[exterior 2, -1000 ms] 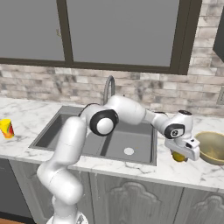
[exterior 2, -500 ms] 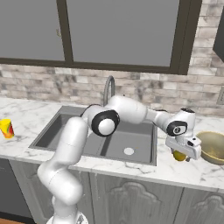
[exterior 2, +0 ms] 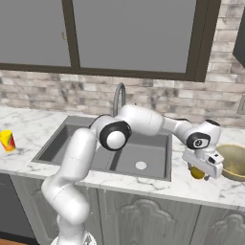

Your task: Remove the carrot and orange from the sink. Then move the bowl and cup from the counter to the sink for washing.

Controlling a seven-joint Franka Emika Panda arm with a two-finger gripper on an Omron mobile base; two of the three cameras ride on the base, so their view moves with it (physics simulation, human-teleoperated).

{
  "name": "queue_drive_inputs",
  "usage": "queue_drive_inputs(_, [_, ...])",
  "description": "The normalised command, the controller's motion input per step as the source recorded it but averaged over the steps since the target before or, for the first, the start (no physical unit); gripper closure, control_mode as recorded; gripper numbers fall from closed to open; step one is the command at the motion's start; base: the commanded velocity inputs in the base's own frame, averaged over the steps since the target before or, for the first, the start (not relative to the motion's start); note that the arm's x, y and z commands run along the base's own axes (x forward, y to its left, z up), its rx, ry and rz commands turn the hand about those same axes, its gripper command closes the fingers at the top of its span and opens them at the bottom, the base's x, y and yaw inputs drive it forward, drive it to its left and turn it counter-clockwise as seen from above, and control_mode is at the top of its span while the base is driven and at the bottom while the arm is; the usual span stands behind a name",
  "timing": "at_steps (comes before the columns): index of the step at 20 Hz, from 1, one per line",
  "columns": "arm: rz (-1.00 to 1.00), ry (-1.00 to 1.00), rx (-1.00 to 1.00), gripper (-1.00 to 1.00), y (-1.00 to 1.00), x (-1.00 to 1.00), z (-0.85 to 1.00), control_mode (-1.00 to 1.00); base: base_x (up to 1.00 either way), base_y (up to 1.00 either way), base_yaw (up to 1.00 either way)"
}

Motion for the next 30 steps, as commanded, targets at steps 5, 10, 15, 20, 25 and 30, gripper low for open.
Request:
queue_drive_inputs(5, [-0.02,-0.06,0.04,-1.00,0.15,-0.19,0.14,-1.00,0.00,0.00,0.00])
queue_drive_inputs(10, [-0.02,-0.07,0.02,-1.00,0.19,-0.17,0.14,-1.00,0.00,0.00,0.00])
queue_drive_inputs(15, [-0.02,-0.09,0.00,-1.00,0.14,-0.16,0.21,-1.00,0.00,0.00,0.00])
queue_drive_inputs(20, [-0.03,-0.14,-0.01,-1.00,0.08,-0.24,0.36,-1.00,0.00,0.00,0.00])
queue_drive_inputs(25, [0.00,-0.09,-0.09,-1.00,0.05,-0.17,0.45,-1.00,0.00,0.00,0.00])
queue_drive_inputs(30, [0.00,-0.04,-0.14,-1.00,0.04,-0.07,0.45,-1.00,0.00,0.00,0.00])
